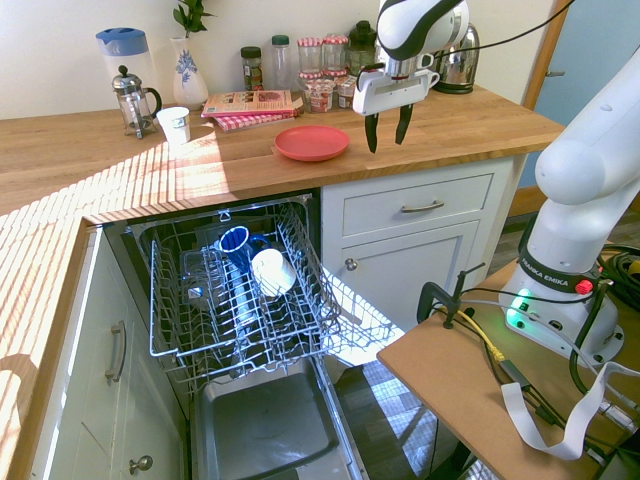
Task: Put the plate in the dishwasher
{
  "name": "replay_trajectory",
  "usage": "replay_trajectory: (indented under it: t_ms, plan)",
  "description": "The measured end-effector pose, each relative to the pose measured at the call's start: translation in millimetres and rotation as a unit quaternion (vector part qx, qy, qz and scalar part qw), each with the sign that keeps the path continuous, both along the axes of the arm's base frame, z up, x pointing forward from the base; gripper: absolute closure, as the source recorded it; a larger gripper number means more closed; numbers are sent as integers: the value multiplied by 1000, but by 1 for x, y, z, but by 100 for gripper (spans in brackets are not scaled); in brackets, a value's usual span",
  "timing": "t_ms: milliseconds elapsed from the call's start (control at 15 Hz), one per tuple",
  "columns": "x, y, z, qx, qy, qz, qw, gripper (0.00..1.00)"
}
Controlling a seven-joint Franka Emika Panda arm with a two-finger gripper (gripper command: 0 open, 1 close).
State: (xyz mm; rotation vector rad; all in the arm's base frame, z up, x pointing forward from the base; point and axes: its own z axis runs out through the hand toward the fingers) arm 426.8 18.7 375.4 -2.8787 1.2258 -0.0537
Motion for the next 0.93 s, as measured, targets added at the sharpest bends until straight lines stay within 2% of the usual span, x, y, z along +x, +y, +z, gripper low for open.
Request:
replay_trajectory:
  t_ms: [400, 867, 933]
  plan:
    - [15, -15, 10, 35, -18, -34, 999, 0]
    - [91, -31, 2, 94, -46, -64, 992, 0]
    - [99, -34, -4, 108, -52, -69, 990, 100]
